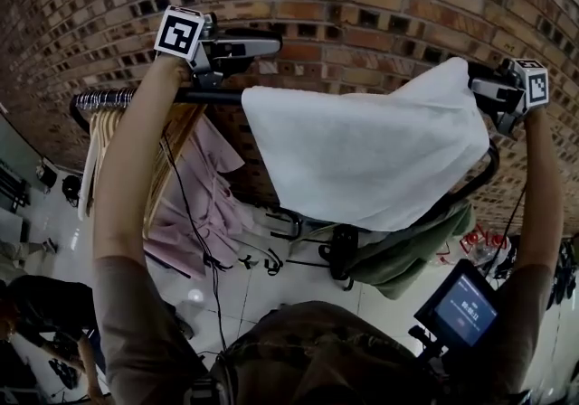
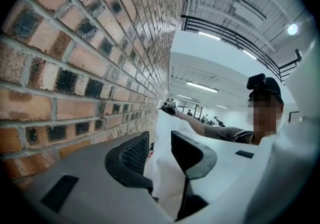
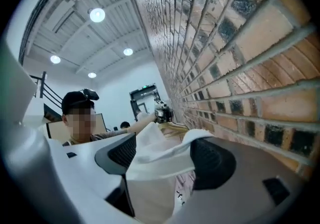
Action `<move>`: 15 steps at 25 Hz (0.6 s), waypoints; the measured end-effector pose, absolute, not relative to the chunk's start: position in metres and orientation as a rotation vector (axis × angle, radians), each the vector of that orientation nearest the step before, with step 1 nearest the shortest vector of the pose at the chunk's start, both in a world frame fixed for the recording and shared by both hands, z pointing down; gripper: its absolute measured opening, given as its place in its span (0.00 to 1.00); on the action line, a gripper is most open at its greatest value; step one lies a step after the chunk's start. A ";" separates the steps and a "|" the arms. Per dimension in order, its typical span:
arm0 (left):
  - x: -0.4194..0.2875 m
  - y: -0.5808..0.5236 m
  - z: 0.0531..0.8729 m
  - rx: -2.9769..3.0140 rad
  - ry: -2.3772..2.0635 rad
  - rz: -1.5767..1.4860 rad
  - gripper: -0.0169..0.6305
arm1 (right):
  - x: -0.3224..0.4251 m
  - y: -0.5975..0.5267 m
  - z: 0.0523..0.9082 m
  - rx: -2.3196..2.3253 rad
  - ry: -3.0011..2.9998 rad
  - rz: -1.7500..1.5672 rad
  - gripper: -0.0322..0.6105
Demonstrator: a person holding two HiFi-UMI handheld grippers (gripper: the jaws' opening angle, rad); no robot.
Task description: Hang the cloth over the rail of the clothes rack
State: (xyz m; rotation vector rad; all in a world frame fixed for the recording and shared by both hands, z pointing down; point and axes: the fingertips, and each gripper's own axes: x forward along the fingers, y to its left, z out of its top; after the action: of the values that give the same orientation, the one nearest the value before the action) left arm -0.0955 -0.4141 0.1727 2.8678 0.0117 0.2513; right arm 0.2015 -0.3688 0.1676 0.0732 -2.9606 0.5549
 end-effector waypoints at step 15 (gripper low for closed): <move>-0.095 -0.408 0.160 2.918 0.051 0.185 0.24 | 0.205 -0.365 0.156 0.069 -3.114 0.391 0.57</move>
State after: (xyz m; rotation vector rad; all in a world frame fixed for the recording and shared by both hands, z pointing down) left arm -0.0953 -0.4081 0.1602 2.9176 0.0511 0.1851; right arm 0.2052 -0.3646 0.1563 0.0693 -3.1136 0.3907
